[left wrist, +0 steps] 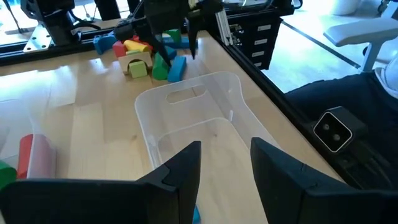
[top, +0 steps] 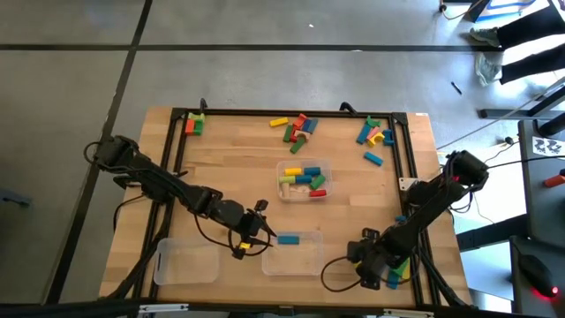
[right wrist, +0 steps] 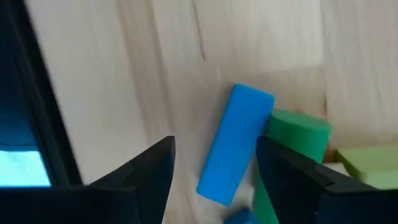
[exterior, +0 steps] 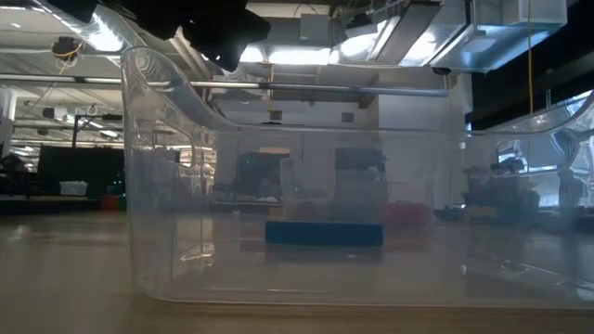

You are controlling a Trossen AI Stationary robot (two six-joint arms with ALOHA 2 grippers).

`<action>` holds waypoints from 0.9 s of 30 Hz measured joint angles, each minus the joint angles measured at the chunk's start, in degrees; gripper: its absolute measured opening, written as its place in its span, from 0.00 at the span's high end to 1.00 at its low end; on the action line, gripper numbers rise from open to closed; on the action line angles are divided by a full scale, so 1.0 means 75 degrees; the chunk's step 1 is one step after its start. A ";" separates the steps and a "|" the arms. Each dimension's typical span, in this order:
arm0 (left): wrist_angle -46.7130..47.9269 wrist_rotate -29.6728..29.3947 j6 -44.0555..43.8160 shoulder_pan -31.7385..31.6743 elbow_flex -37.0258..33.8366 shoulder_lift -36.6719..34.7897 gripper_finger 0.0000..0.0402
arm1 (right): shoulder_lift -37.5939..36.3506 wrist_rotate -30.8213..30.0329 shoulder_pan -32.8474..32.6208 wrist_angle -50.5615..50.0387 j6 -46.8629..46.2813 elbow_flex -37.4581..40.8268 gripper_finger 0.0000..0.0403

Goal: Sort blocks by size
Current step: Put the blue rectangular block into the bottom right transparent bin

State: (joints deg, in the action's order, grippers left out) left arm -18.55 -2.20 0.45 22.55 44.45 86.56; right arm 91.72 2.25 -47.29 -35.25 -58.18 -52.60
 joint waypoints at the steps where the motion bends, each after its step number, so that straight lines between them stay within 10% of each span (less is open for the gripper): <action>1: -0.0002 -0.0002 0.0000 0.0000 0.0000 0.0000 0.66 | 0.0010 0.0046 0.0000 -0.0062 -0.0029 0.0000 0.44; 27: 0.0000 0.0000 -0.0003 0.0002 0.0000 0.0006 0.66 | 0.0053 -0.0582 0.0000 -0.0431 -0.0212 0.0009 0.44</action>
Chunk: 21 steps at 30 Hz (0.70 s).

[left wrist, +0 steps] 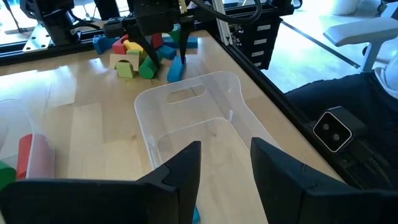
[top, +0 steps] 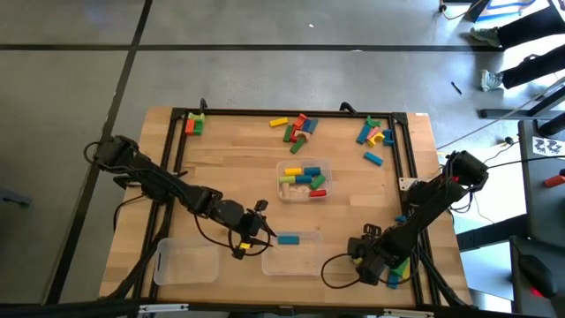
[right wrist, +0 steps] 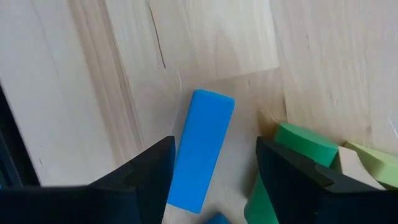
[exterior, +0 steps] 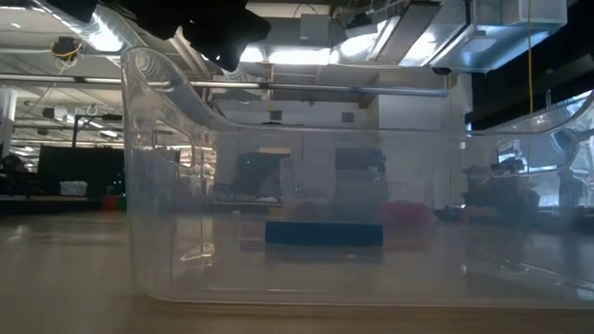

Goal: Sort blocks by size
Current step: Put the blue rectangular block into the bottom right transparent bin

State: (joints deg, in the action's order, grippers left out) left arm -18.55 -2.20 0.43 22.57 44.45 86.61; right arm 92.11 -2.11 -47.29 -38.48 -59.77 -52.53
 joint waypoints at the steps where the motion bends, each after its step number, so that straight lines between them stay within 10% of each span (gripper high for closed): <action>1: 0.0000 0.0000 0.0000 -0.0002 0.0000 0.0000 0.66 | 0.0038 -0.0003 0.0000 0.0020 0.0000 0.0000 0.44; 21: 0.0012 0.0000 0.0000 -0.0003 0.0003 0.0000 0.66 | 0.0764 -0.0104 0.0000 0.0261 0.0005 -0.0017 0.54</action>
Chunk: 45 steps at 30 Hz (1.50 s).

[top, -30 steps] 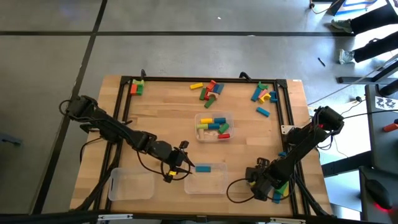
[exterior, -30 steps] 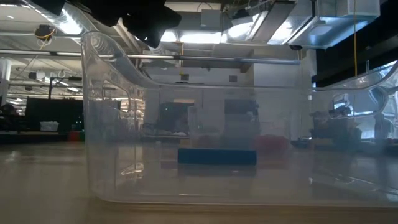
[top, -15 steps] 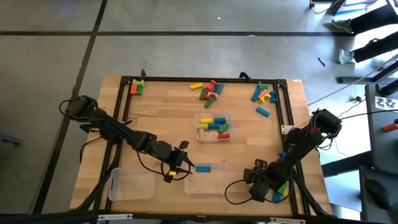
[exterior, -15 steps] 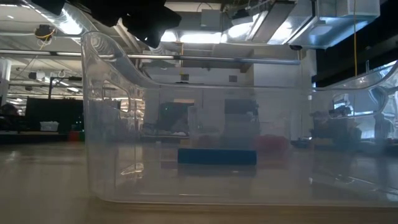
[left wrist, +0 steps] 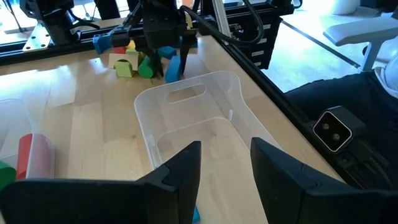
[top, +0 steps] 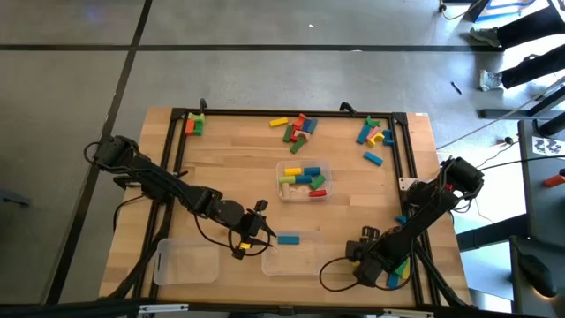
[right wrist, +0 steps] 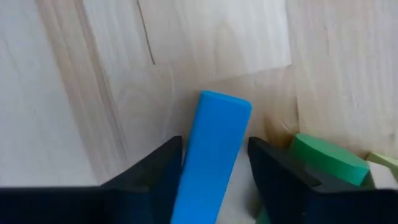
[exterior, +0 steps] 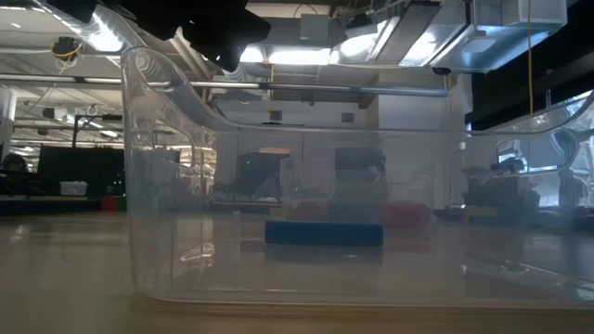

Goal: Sort blocks by size
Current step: Put the blue rectangular block into the bottom right transparent bin

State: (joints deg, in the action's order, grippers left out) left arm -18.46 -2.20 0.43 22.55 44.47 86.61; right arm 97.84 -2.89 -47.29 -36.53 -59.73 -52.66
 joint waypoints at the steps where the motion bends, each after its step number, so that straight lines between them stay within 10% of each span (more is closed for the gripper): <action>1: 0.0000 0.0000 0.0000 0.0003 0.0000 0.0000 0.66 | 0.0003 -0.0009 0.0000 -0.0018 -0.0001 0.0003 0.57; 8: 0.0000 0.0000 0.0000 0.0001 0.0000 0.0000 0.66 | 0.0006 -0.0091 0.0002 -0.0044 0.0215 0.0008 0.76; 45: 0.0003 0.0000 0.0011 0.0003 0.0003 0.0003 0.66 | -0.0379 -0.1847 0.0414 -0.1711 0.2551 -0.3240 0.72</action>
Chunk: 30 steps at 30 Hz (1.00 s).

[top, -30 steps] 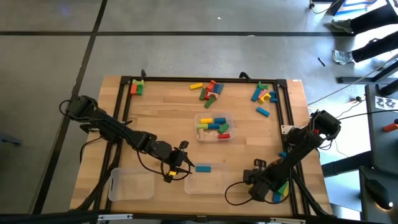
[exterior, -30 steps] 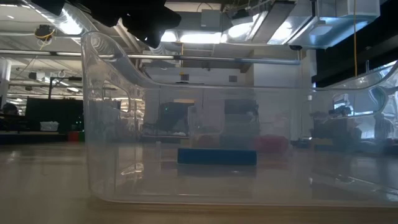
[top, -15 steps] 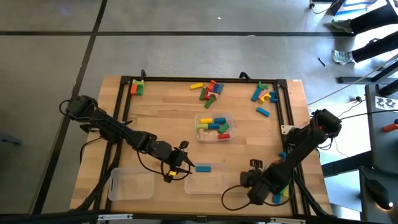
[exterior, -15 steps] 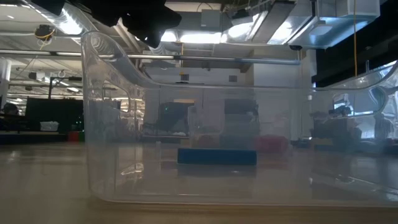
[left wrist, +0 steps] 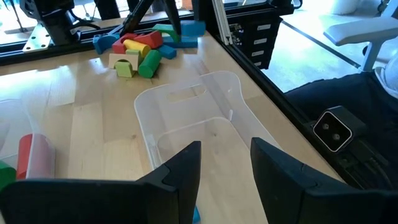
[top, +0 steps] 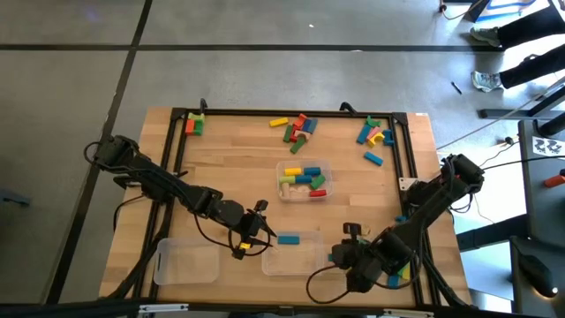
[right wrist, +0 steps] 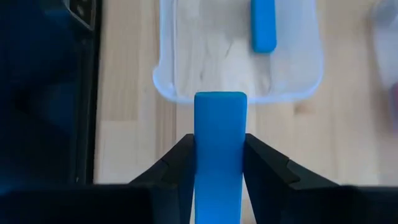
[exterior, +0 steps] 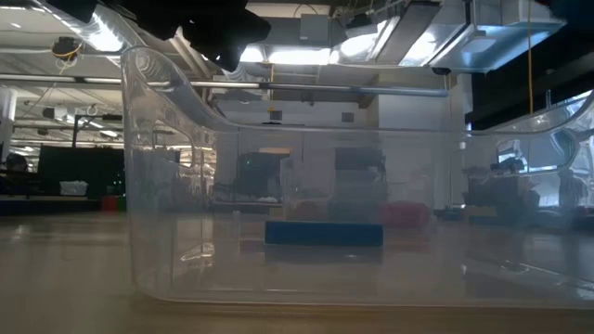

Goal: Sort blocks by size
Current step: Put the blue rectangular block into the bottom right transparent bin

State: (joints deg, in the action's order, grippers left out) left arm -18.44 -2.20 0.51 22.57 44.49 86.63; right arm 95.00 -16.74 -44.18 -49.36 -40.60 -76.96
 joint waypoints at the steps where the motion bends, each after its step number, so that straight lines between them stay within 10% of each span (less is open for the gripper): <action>1: 0.0000 -0.0001 0.0000 -0.0003 0.0000 0.0000 0.66 | 0.0000 -0.0160 0.0015 0.0028 0.0132 -0.0072 0.72; 30: 0.0010 -0.0003 -0.0009 0.0000 0.0000 0.0000 0.66 | 0.1050 -0.0680 0.1320 0.1728 0.3375 -0.0118 0.71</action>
State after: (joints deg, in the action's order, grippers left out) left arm -18.36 -2.22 0.45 22.57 44.49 86.63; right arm 102.88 -21.84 -34.28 -36.40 -15.29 -77.84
